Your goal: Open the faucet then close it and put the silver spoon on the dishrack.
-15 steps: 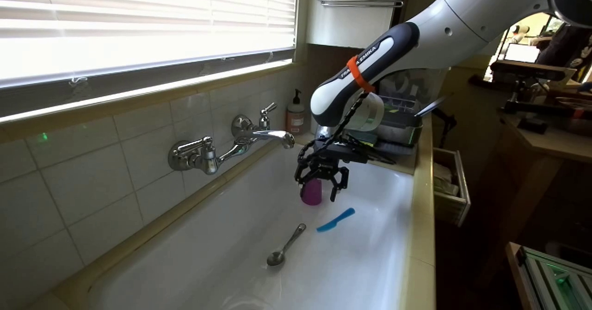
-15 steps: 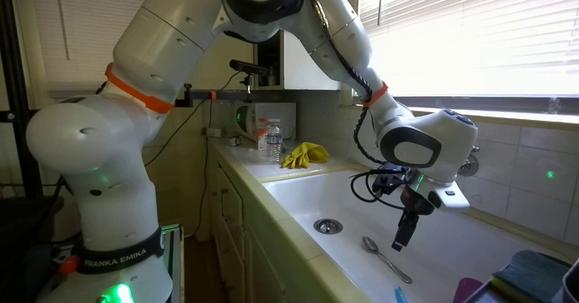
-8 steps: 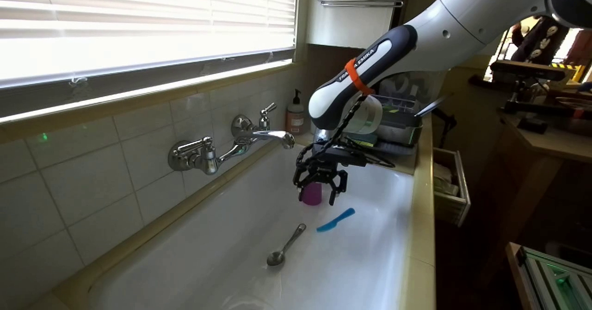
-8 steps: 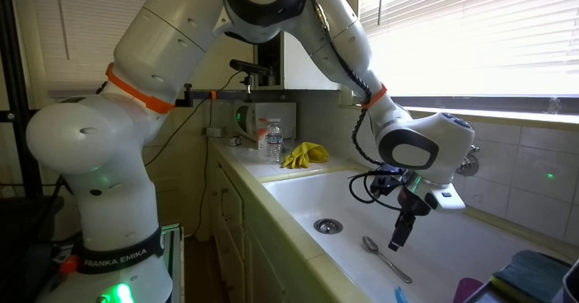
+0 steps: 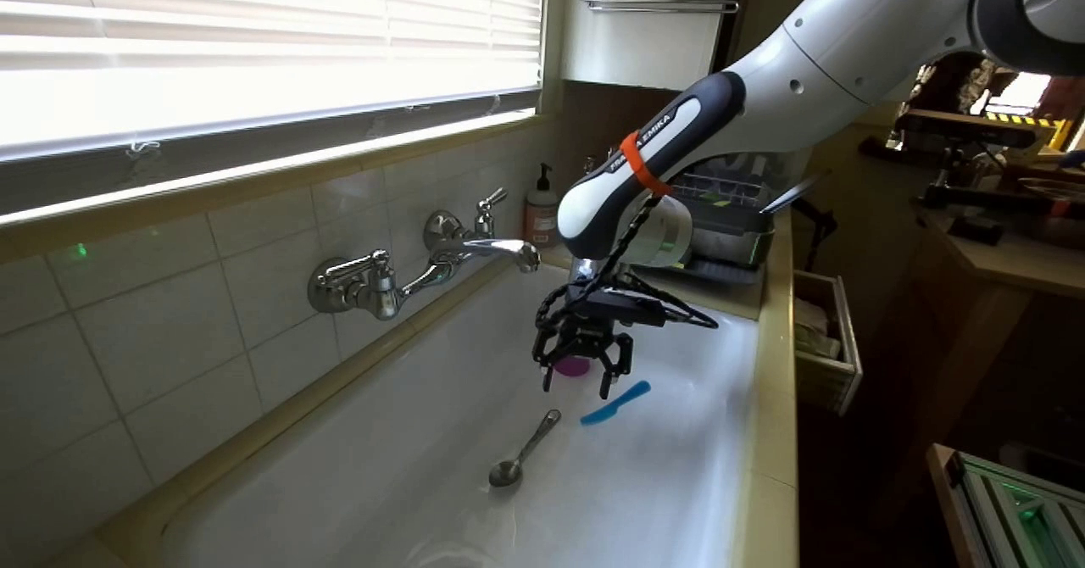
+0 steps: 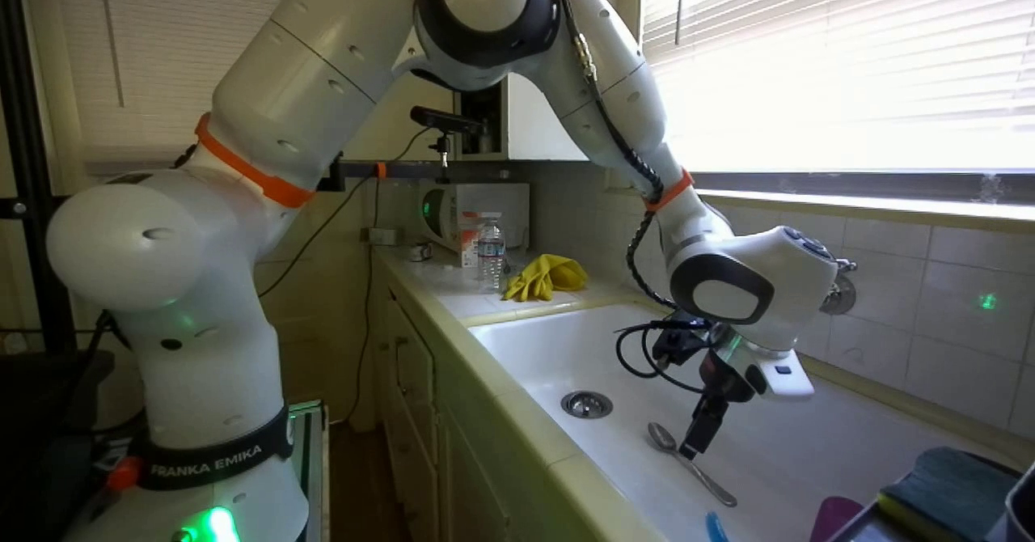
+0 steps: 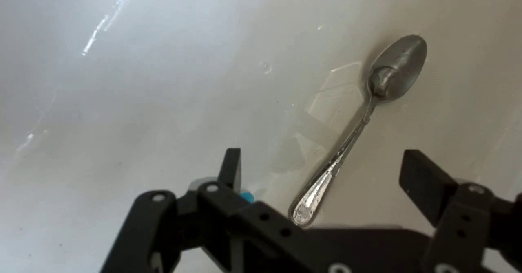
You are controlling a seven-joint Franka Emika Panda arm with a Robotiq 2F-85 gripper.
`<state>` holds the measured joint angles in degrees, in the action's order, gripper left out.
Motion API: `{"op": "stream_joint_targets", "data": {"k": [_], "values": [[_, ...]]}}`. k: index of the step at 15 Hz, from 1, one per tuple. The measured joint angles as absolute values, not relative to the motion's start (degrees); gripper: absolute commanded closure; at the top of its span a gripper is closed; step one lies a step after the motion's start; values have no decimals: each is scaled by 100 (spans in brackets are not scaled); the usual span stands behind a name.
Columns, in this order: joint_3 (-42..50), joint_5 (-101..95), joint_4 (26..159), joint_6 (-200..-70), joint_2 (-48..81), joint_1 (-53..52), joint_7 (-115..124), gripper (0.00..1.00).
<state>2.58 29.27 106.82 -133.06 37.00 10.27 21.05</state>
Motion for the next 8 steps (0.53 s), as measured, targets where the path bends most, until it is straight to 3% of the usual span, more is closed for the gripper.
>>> {"op": "stream_joint_targets", "data": {"k": [8], "values": [[94, 3259, 10314, -13487, 4221, 1058, 1982, 0]]}}
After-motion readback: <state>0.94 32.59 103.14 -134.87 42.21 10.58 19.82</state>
